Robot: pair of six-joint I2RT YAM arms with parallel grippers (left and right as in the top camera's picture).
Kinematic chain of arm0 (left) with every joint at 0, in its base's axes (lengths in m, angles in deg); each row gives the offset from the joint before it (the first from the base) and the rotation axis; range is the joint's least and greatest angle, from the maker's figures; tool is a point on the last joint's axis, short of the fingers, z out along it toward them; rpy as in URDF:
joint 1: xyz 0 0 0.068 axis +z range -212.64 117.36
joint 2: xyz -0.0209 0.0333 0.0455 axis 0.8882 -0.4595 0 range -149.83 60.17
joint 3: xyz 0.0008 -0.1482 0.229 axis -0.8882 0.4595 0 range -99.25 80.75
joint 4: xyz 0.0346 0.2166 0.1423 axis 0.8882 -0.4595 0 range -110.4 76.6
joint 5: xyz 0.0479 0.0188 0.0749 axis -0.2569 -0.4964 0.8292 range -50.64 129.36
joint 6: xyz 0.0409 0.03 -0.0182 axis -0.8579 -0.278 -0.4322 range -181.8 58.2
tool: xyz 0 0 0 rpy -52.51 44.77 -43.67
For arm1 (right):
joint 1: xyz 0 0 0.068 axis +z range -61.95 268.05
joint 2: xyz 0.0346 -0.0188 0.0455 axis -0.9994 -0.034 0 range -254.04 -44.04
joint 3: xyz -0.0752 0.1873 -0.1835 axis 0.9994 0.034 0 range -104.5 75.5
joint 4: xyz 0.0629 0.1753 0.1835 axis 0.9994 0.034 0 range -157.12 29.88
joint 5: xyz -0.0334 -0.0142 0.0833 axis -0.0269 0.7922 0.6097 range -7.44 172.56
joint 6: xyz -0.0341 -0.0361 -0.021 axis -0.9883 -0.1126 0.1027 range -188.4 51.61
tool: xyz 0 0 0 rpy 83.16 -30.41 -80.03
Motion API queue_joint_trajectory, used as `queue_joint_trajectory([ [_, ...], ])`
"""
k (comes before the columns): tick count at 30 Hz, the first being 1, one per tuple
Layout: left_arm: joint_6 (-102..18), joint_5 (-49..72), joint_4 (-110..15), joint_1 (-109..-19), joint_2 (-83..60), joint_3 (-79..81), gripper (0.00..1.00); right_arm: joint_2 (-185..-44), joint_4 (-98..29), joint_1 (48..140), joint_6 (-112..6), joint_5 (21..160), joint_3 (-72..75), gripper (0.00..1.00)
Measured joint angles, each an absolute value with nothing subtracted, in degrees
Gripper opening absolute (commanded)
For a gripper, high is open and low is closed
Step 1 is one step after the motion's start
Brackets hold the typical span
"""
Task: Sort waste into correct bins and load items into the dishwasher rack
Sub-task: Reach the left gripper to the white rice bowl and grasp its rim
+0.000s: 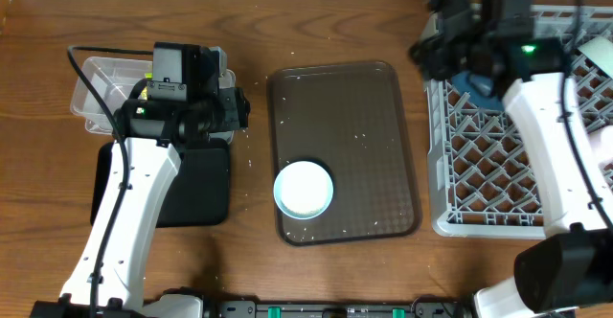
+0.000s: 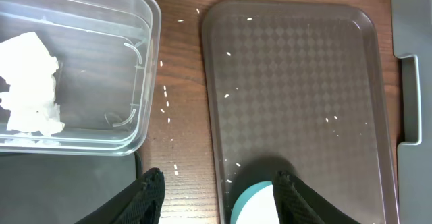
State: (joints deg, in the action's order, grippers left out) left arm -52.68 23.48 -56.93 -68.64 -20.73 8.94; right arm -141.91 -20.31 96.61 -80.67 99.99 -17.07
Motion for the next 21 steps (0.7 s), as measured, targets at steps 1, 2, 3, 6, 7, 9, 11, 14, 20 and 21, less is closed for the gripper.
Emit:
queue_joint_trajectory([
  [1, -52.7, 23.5, -56.9, -68.6, -20.7, 8.9, 0.54, -141.9, -19.8, 97.6, -80.7, 100.5, -16.2, 0.62],
  [2, -52.7, 23.5, -56.9, -68.6, -20.7, 8.9, 0.54, -141.9, -19.5, 98.6, -80.7, 100.8, -15.3, 0.62],
  [3, -52.7, 23.5, -56.9, -68.6, -20.7, 8.9, 0.54, -141.9, -19.2, 100.0, -80.7, 101.3, -14.0, 0.62],
  [6, -52.7, 23.5, -56.9, -68.6, -20.7, 8.9, 0.54, -141.9, -18.8, 102.8, -80.6, 102.2, -10.4, 0.58],
  [7, -52.7, 23.5, -56.9, -68.6, -20.7, 8.9, 0.54, -141.9, -19.0, 104.1, -80.6, 102.3, -8.9, 0.56],
  [9, -52.7, 23.5, -57.0, -68.6, -20.7, 8.9, 0.54, -141.9, -19.7, 106.0, -80.5, 102.5, -6.4, 0.56],
  [11, -52.7, 23.5, -57.3, -68.8, -20.7, 8.9, 0.54, -142.0, -20.9, 107.7, -80.2, 102.4, -4.2, 0.57],
  [14, -52.5, 23.5, -59.3, -69.5, -20.7, 9.0, 0.54, -142.1, -22.6, 109.7, -78.0, 100.6, -1.8, 0.57],
  [20, -50.2, 23.7, -61.4, -75.9, -20.8, 9.0, 0.54, -142.1, -23.5, 109.9, -71.4, 91.2, -1.2, 0.60],
  [21, -49.5, 23.7, -61.4, -77.5, -20.9, 9.0, 0.53, -142.1, -23.7, 109.9, -70.2, 89.5, -1.2, 0.60],
])
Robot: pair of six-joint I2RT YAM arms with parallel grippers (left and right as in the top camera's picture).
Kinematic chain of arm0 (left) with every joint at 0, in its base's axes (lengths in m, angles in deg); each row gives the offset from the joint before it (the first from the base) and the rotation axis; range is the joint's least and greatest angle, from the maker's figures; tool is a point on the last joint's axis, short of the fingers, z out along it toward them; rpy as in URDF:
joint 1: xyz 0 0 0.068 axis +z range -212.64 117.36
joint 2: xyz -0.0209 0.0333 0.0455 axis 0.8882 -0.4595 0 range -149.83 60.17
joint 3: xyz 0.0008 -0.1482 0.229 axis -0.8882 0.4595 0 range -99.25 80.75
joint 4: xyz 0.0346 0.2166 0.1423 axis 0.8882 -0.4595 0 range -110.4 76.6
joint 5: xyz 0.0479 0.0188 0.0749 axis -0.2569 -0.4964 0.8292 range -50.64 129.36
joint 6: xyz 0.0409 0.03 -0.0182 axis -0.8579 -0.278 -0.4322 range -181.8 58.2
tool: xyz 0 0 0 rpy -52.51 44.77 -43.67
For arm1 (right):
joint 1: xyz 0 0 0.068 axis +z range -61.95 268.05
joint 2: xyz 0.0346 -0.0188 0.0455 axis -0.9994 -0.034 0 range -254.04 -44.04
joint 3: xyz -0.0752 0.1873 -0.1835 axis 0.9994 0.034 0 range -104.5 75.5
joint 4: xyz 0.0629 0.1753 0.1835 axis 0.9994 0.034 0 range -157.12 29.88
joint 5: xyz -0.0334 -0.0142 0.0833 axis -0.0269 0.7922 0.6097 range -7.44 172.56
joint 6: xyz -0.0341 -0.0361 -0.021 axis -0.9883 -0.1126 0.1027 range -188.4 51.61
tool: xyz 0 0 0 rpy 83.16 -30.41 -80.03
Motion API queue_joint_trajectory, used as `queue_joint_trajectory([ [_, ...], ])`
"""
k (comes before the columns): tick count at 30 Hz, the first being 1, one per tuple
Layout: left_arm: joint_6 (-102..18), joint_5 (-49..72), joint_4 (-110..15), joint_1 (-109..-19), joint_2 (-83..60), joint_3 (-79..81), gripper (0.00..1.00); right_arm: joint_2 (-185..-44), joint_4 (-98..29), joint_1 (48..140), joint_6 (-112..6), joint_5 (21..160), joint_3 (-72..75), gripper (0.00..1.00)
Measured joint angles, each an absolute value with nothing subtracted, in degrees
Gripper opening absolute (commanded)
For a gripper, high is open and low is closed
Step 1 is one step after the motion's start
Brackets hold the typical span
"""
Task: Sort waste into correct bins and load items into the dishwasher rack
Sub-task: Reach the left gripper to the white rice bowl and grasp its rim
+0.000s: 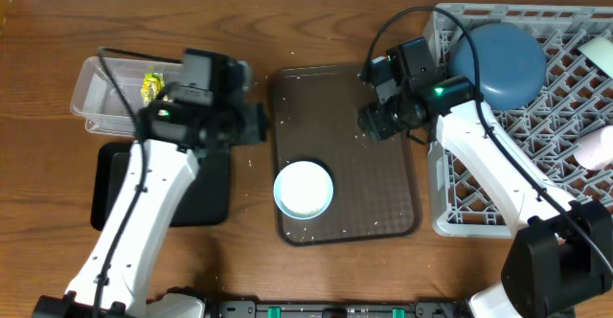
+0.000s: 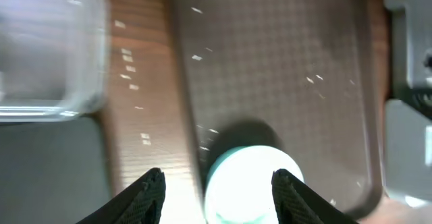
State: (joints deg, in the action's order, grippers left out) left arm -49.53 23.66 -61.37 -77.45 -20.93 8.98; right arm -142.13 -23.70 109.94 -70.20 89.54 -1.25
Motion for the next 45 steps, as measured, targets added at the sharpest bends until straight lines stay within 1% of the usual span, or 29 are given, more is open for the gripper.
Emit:
queue_joint_trajectory([
  [5, -44.9, 23.6, -60.4, -85.3, -23.8, 9.5, 0.53, -142.1, -24.2, 109.9, -66.6, 84.7, -1.2, 0.60],
  [13, -35.0, 23.6, -58.9, -95.0, -35.8, 10.7, 0.53, -142.1, -24.0, 109.7, -59.7, 75.6, -1.2, 0.60],
  [21, -28.1, 23.7, -57.3, -97.6, -43.4, 10.9, 0.52, -142.1, -23.6, 107.0, -55.8, 72.4, -1.2, 0.60],
  [26, -26.8, 23.7, -54.8, -97.7, -43.8, 10.9, 0.46, -142.1, -23.7, 106.0, -55.1, 72.3, -1.2, 0.60],
  [33, -26.2, 23.9, -54.2, -98.2, -44.0, 10.9, 0.45, -142.1, -23.6, 105.8, -55.0, 72.4, -1.2, 0.60],
  [34, -26.0, 24.0, -54.0, -98.5, -44.3, 10.9, 0.39, -142.1, -23.7, 105.8, -55.0, 72.4, -1.2, 0.60],
  [36, -25.9, 24.2, -53.4, -99.4, -45.2, 10.9, 0.34, -142.1, -23.6, 105.8, -54.9, 72.4, -1.2, 0.60],
  [40, -25.5, 24.6, -52.7, -100.7, -46.4, 11.0, 0.19, -142.1, -23.6, 105.8, -54.9, 72.4, -1.2, 0.60],
  [41, -25.5, 24.7, -52.6, -100.9, -46.4, 11.0, 0.19, -142.1, -23.5, 105.8, -54.9, 72.4, -1.2, 0.60],
  [42, -25.5, 24.9, -52.6, -100.9, -46.4, 11.0, 0.14, -142.1, -23.3, 105.8, -54.9, 72.4, -1.2, 0.60],
  [45, -25.4, 25.2, -52.9, -100.9, -46.4, 11.0, 0.06, -142.1, -23.1, 105.8, -54.9, 72.4, -1.2, 0.60],
])
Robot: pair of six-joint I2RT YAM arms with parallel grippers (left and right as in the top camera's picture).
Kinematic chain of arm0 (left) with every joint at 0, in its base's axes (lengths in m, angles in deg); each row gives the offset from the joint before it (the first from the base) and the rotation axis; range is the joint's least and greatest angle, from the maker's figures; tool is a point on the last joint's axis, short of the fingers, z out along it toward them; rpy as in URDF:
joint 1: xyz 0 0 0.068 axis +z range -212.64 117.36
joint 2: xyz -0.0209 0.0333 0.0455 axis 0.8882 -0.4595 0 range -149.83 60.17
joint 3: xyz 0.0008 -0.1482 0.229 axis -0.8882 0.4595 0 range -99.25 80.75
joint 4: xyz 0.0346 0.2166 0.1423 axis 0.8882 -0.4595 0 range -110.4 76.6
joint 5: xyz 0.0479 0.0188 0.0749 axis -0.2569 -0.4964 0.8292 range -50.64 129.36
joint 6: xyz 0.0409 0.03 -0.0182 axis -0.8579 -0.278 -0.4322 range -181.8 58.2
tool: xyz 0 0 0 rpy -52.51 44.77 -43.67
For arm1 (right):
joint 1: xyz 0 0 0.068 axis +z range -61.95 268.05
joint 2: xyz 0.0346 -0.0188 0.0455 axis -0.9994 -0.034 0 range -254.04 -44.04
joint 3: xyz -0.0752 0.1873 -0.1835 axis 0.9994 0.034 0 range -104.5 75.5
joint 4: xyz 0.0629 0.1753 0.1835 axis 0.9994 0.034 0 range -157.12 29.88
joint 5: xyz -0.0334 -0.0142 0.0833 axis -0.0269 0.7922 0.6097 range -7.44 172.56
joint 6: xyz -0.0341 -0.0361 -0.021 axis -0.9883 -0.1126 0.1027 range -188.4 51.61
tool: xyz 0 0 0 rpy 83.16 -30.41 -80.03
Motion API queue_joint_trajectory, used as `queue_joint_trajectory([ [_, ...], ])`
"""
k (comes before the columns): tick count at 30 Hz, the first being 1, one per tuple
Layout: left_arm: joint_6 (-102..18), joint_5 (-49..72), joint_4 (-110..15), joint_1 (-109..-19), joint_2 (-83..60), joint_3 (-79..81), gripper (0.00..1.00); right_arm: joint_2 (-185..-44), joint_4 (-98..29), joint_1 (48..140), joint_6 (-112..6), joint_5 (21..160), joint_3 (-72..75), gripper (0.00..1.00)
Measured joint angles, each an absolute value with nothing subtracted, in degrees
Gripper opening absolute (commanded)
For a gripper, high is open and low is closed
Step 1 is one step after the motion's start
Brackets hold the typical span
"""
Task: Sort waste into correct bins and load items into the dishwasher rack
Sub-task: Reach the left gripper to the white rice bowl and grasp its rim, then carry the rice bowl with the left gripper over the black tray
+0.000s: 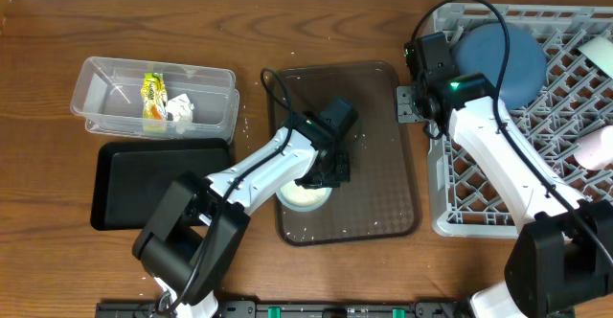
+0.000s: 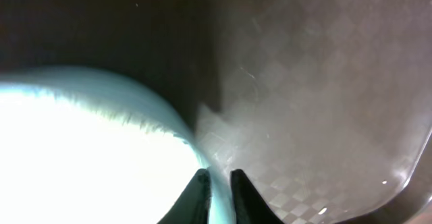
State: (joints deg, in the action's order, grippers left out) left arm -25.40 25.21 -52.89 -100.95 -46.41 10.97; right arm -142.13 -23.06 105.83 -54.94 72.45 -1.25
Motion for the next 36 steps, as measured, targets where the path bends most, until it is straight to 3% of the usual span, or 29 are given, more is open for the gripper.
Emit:
queue_joint_trajectory([
  [21, -27.4, 31.9, -57.2, -98.7, -39.2, 10.1, 0.06, -142.1, -22.6, 105.8, -54.9, 72.4, -1.2, 0.60],
  [26, -31.1, 32.8, -59.9, -93.8, -33.2, 10.1, 0.06, -142.1, -22.6, 105.8, -55.0, 72.4, -1.2, 0.60],
  [36, -35.3, 32.1, -66.7, -75.4, -26.1, 10.1, 0.06, -142.1, -22.2, 105.3, -55.0, 72.4, -1.2, 0.60],
])
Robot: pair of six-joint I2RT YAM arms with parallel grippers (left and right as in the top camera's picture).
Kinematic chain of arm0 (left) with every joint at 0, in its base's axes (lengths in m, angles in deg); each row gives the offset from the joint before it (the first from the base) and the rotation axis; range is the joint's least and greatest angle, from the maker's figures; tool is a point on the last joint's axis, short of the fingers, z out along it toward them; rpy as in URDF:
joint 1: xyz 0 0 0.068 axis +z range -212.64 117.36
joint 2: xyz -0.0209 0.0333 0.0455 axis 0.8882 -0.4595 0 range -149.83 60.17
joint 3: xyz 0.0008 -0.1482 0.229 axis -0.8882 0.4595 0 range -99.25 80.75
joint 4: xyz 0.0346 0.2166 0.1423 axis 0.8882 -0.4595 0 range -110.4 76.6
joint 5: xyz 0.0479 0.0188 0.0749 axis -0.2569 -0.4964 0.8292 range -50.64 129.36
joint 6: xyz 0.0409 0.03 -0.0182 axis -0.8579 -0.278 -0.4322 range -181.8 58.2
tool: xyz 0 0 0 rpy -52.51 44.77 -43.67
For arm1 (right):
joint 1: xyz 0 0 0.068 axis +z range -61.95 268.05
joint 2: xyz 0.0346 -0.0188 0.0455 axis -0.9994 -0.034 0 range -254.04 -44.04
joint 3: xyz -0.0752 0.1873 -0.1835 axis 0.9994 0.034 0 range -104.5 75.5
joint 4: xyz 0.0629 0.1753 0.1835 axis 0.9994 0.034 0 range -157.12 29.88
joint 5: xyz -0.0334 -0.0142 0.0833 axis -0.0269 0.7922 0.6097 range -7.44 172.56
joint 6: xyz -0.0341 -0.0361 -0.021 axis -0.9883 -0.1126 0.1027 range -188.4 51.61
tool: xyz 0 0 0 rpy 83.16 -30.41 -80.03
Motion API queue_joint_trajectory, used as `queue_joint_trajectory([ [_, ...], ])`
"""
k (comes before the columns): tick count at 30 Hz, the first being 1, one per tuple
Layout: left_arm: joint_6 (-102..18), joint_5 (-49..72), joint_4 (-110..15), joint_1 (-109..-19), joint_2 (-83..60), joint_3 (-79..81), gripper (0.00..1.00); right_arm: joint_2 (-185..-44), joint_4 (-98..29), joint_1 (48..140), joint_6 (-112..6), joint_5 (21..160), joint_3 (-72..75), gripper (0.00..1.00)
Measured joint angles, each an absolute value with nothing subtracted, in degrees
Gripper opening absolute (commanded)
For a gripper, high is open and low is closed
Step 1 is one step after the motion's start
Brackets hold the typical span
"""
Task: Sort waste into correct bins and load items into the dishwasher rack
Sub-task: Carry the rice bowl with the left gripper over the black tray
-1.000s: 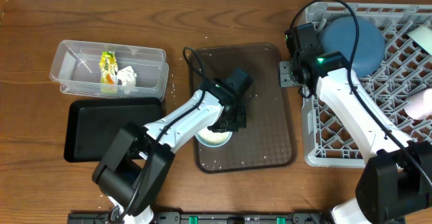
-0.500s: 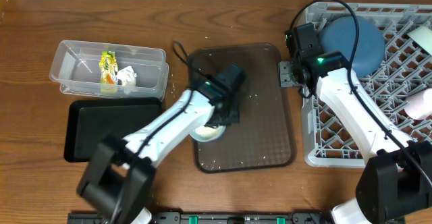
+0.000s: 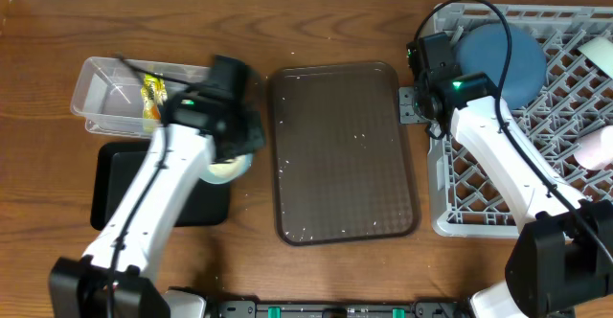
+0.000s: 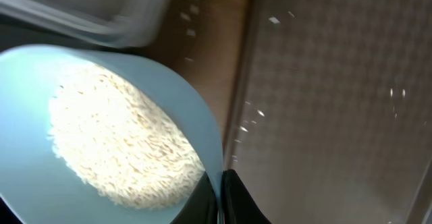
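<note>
My left gripper is shut on the rim of a light blue bowl of white rice. In the overhead view that bowl hangs over the right edge of the black tray, just left of the brown tray. The brown tray holds only scattered rice grains. A clear bin with a yellow wrapper and white paper sits at the back left. My right gripper hovers at the left edge of the dishwasher rack; its jaws are hidden under the wrist.
In the rack a blue plate leans at the back, and a pink item lies at the right edge. Loose rice grains dot the wooden table between the bin and the brown tray.
My left gripper, shut on the bowl's rim on the brown tray, has moved left with the bowl, which now hangs over the black tray's edge. The right arm stayed put.
At first my left gripper stood open near the clear bin and the right arm was over the rack. Then the left moved toward the bowl and the right came over the brown tray. Later the left was shut on the bowl's rim; now the bowl is off the tray.
</note>
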State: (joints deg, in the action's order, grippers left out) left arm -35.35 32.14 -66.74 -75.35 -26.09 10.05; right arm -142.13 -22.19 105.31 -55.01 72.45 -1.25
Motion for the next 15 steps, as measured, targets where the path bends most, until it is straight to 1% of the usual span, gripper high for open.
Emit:
queue_joint_trajectory([
  [6, -40.0, 25.2, -67.1, -64.5, -25.5, 10.1, 0.06, -142.1, -22.0, 105.3, -55.0, 72.4, -1.2, 0.60],
  [15, -49.1, 6.3, -66.5, -48.2, -25.5, 11.1, 0.06, -142.1, -21.8, 105.3, -55.0, 72.4, -1.2, 0.60],
])
